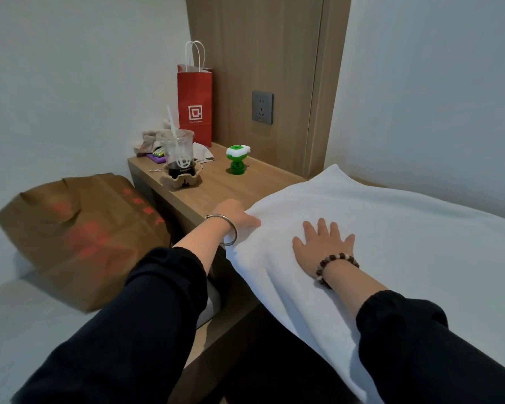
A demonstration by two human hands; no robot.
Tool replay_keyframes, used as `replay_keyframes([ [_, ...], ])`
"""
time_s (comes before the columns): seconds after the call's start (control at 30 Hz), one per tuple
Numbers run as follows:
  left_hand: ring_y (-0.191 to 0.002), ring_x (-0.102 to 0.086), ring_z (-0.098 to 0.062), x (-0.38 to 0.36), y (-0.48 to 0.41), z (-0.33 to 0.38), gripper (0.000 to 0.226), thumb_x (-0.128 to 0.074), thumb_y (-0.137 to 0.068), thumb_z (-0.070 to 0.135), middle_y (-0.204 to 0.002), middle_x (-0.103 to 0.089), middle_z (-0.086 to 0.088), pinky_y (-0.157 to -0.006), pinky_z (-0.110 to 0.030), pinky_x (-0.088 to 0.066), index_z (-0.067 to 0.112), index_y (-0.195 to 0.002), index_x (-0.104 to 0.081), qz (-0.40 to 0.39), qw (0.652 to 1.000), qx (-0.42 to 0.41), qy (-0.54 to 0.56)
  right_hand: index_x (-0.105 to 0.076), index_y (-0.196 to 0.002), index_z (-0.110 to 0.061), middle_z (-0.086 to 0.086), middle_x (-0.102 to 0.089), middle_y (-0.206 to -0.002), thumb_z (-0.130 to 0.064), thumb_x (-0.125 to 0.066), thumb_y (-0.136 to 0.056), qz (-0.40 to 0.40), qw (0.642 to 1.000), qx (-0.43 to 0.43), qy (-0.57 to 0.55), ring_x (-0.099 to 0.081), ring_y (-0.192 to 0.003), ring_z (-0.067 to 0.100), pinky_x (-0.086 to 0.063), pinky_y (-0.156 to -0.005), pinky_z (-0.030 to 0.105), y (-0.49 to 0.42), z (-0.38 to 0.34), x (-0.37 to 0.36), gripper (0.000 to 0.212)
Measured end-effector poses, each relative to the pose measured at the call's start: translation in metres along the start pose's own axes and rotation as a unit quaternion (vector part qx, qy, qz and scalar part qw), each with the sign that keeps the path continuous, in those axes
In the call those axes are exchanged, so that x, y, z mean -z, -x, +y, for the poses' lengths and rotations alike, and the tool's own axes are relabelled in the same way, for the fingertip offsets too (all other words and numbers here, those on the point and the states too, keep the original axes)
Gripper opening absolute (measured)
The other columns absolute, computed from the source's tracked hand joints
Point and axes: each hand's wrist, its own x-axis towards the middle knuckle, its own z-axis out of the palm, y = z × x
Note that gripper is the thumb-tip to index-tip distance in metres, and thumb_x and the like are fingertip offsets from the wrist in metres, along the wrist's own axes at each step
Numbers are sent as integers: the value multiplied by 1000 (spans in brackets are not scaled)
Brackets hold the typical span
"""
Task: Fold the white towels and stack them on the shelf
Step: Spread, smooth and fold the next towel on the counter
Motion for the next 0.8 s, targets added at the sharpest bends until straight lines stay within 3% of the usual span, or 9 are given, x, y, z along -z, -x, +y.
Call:
replay_keyframes([
  [0.1,-64,-47,-16,12,4,-6,38,-66,-73,51,-72,-51,0,-57,-27,-36,16,-72,-52,-55,998,32,13,-6,-152,-29,2,5,-161,-55,-13,-94,-3,1000,3,1,5,-147,28,-2,-114,58,-2,2,0,63],
  [0.2,-84,-59,-18,26,13,-9,48,-70,-74,54,-94,-63,-3,-69,-31,-47,13,-97,-61,-99,990,46,89,-22,-149,-25,2,-9,-160,-52,-28,-94,-7,999,23,-43,-5,-146,26,-7,-114,55,-4,5,9,61],
  [0.33,-100,-60,-26,41,44,21,38,-73,-80,33,-107,-66,-9,-88,-36,-48,7,-107,-67,-82,986,-49,138,-40,-143,-19,5,-22,-157,-32,-48,-97,-25,964,33,-262,-21,-143,21,-19,-115,35,0,25,33,49],
  [0.4,-97,-57,-25,46,64,49,33,-71,-82,25,-105,-64,-9,-82,-32,-46,6,-109,-66,-65,983,-74,158,-50,-135,-14,10,-39,-147,-21,-53,-95,36,922,-10,-385,-43,-126,20,-38,-100,23,8,50,49,41],
  [0.47,-98,-56,-24,49,86,83,29,-66,-86,19,-106,-60,-7,-82,-30,-46,9,-112,-61,-110,974,-76,185,-57,-128,-11,13,-52,-134,-13,-53,-94,111,895,-56,-429,-52,-108,22,-43,-80,13,21,84,69,35],
  [0.57,-67,-49,-16,45,130,142,16,-45,-91,-4,-86,-48,-11,-57,-19,-40,8,-99,-50,-225,926,-121,279,-58,-127,-9,15,-55,-132,-12,-52,-94,171,902,-101,-385,-52,-118,29,-37,-87,23,45,140,102,34],
  [0.63,-51,-46,-12,32,158,173,25,-32,-89,-14,-72,-43,-7,-44,-15,-36,3,-92,-49,-271,893,-173,313,-59,-126,-4,15,-56,-132,-14,-50,-96,201,894,-140,-375,-49,-123,30,-36,-96,28,63,178,119,33],
  [0.73,-78,-70,-22,5,190,191,36,-32,-91,-17,-92,-60,-6,-60,-18,-54,4,-110,-55,-430,792,-221,372,-63,-108,4,21,-60,-112,-14,-43,-97,225,873,-215,-376,-55,-107,35,-42,-93,38,94,235,127,29],
  [0.8,-100,-66,-29,-16,195,186,35,-34,-95,-10,-113,-62,-7,-75,-25,-55,3,-121,-55,-426,800,-243,345,-58,-108,7,24,-59,-112,-13,-42,-96,188,869,-255,-379,-56,-106,39,-44,-90,45,114,265,121,28],
])
